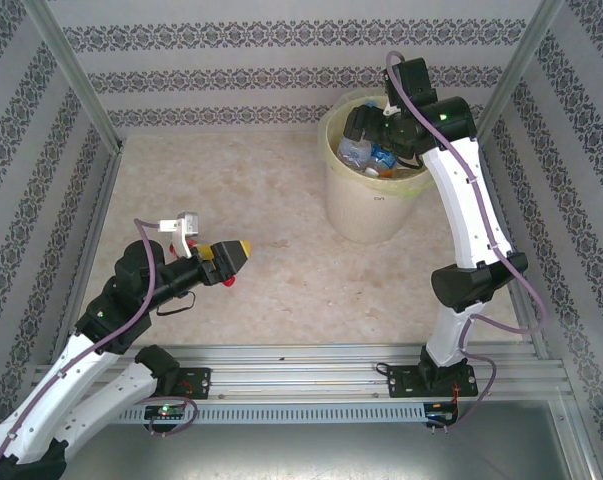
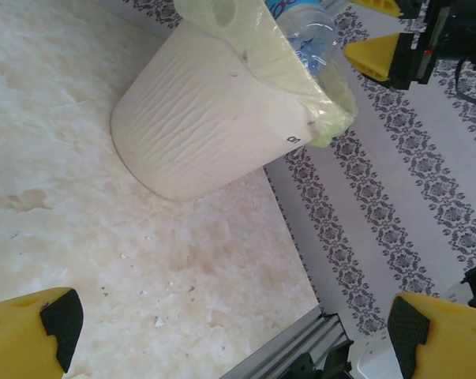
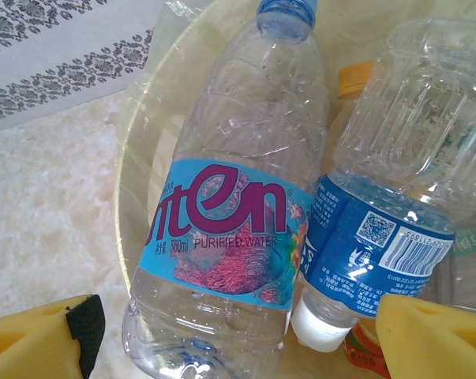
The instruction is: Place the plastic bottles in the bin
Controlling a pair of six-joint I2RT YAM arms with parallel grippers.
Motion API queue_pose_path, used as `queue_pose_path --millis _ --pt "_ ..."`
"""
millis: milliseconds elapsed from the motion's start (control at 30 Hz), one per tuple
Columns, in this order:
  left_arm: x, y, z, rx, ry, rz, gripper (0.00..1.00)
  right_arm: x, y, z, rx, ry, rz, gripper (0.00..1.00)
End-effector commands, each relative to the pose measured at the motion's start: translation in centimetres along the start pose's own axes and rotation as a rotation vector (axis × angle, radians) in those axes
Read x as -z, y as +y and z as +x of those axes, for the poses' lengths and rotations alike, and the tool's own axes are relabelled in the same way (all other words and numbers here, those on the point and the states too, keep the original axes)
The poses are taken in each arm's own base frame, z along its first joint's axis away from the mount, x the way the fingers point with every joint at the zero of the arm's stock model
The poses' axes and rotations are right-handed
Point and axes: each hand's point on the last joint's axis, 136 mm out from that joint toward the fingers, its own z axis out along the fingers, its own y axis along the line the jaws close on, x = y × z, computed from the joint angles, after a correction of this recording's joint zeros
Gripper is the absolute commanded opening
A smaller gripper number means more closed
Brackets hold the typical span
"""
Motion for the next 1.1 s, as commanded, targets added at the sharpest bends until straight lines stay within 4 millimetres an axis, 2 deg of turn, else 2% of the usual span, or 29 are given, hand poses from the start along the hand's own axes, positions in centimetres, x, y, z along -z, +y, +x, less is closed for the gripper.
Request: queue_pose_path --millis 0,100,233,400,600,767,900,1067 --pt "0.6 2.0 0.5 0.014 0.001 -0.109 1.0 2.7 0.6 -0.6 0.035 -0.049 -0.053 0.9" --pt "1.5 4.7 0.7 0.009 -0.002 -0.267 1.0 4.2 1.2 -0.4 0.089 -0.084 -0.112 0.91" --pt "2.8 8.2 1.3 0.01 0.021 -0.465 1.0 6.7 1.9 1.4 0.156 -0.134 -0.227 0.93" --pt "4.2 11.4 2.0 0.052 0.019 -0.64 1.0 10.0 2.6 5.7 0.244 -0.131 -0.394 0.98" --pt "3.8 14.4 3.1 0.115 0.08 -0.768 1.0 12.6 2.8 11.7 0.295 -0.057 -0.549 0.98" --pt "3.0 17.1 3.4 0.212 0.112 -0.817 1.0 12.8 1.9 15.8 0.295 0.001 -0.586 0.98" --pt "2.2 19.4 2.7 0.29 0.118 -0.823 1.0 11.8 0.9 18.8 0.298 0.058 -0.576 0.98" --pt "1.3 22.5 2.0 0.385 0.133 -0.832 1.0 10.7 -0.3 21.6 0.296 0.102 -0.555 0.98"
